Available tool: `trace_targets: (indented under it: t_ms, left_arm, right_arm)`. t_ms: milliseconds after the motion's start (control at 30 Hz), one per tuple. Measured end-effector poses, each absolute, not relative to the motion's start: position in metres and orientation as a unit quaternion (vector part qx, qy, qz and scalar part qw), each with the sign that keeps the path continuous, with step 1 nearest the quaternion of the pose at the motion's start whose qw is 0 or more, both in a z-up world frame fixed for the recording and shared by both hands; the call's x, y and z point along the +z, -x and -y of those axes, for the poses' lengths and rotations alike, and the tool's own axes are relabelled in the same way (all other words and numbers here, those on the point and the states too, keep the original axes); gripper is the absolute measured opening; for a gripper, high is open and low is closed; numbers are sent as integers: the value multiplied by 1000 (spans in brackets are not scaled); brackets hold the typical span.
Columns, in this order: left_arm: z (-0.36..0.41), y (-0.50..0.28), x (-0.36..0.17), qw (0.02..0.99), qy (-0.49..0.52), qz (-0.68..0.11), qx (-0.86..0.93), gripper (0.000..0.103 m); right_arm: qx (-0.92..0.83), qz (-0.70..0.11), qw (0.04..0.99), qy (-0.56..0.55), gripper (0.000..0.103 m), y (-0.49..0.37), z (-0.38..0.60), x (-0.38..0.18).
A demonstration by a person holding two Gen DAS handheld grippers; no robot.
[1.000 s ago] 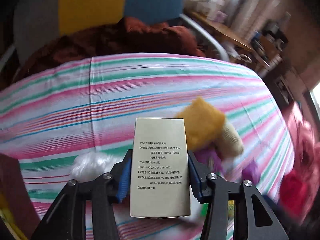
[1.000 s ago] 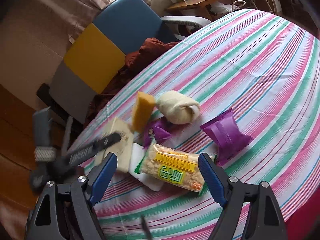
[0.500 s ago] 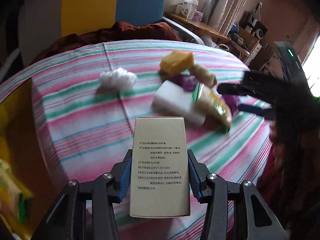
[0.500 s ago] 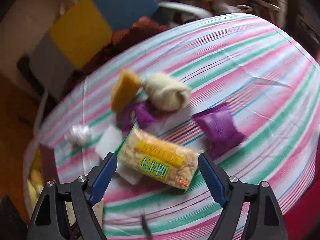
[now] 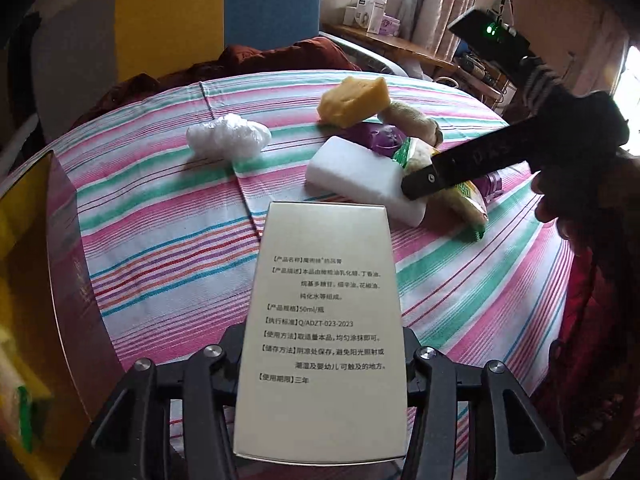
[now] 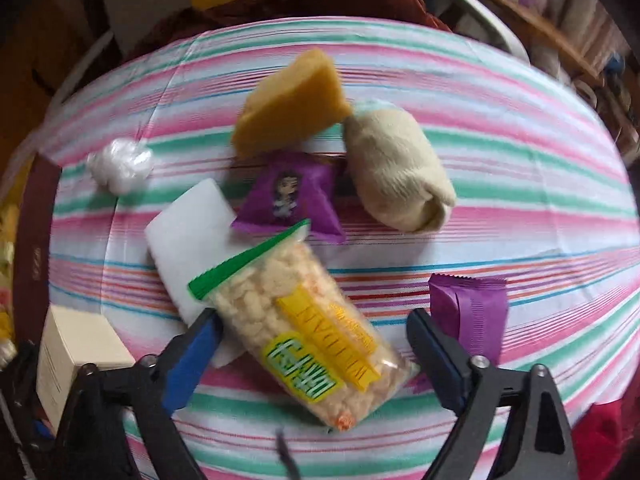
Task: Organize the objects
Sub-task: 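Grasp the WEIDAN cracker packet with the right gripper, then carry the white box with the left gripper while the right carries the packet into the tray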
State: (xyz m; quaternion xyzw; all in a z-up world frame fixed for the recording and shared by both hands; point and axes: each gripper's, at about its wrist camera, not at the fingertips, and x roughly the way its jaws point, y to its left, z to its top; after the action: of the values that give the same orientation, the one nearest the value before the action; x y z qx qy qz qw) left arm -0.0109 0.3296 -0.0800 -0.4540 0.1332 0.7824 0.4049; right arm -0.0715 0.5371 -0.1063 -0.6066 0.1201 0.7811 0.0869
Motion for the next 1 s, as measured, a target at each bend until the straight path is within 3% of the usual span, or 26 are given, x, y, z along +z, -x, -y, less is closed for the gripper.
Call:
trace_targets:
  t_ms: [33,100,133,167,367,600,1000]
  left_arm:
    - [-329,12,-81,405,454,-131,783,52]
    - [-330,12,-82,404,452,-133,784,52]
    - [-331,11,-83,404,450,-136,785,52]
    - [-331,10,-84,404,445,-139,787,52]
    - [-330,-1,-83,401,412,-159,803,51]
    - [-320,-18,-72,402,402,-146,810,50]
    - [-264,-22,-18,381,369,-102,842,51]
  right_arm:
    - [779,-144,79,605,92,69,-543,-109]
    - [777,-181,62,599,77,65,-549,-110]
    - [783,-187,54,590,59,64,-548,-107]
    - [789,-190,44,582,54,62,-546,-104]
    - [806,-208,45,553,51,55,-548,-93]
    - [840,-246,-23,483,51,46,-534,-67]
    - [844,-238,19,479,51,42,-534,-60]
